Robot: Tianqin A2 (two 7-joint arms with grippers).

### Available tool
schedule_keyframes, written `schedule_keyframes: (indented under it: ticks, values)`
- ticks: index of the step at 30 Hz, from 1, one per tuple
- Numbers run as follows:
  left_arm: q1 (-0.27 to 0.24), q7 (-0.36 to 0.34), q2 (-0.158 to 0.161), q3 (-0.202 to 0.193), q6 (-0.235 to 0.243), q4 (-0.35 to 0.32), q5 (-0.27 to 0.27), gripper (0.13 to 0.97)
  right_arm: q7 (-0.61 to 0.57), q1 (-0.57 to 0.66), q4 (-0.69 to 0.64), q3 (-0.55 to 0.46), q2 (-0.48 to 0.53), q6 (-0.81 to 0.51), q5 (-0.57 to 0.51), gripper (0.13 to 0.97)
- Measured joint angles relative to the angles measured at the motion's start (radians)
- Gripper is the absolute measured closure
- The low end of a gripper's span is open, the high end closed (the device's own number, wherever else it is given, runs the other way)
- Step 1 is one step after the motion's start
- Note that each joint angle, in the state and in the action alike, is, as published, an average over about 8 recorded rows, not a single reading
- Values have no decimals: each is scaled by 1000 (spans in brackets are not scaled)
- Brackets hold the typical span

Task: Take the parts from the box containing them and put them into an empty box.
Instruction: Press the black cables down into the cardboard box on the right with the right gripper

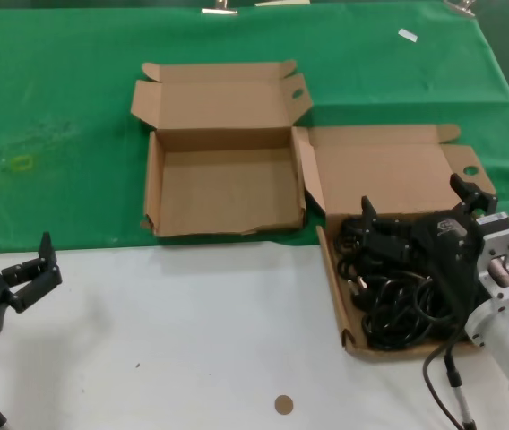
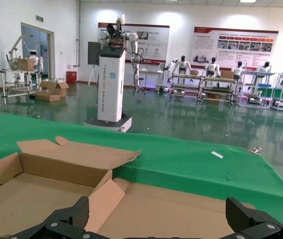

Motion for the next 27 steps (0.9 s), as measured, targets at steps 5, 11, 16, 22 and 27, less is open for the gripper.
schedule_keyframes:
  ticks: [5,11,16,22,27]
  values:
    - [0,0,0,0,0,0,0,132,0,0,0,0,0,0,0,129]
    - [0,0,0,0,0,0,0,132,0,0,0,0,0,0,0,129]
    - [0,0,0,0,0,0,0,132,0,0,0,0,0,0,0,129]
    - [0,0,0,0,0,0,0,132,0,0,0,0,0,0,0,129]
    - [0,0,0,0,0,0,0,132,0,0,0,0,0,0,0,129]
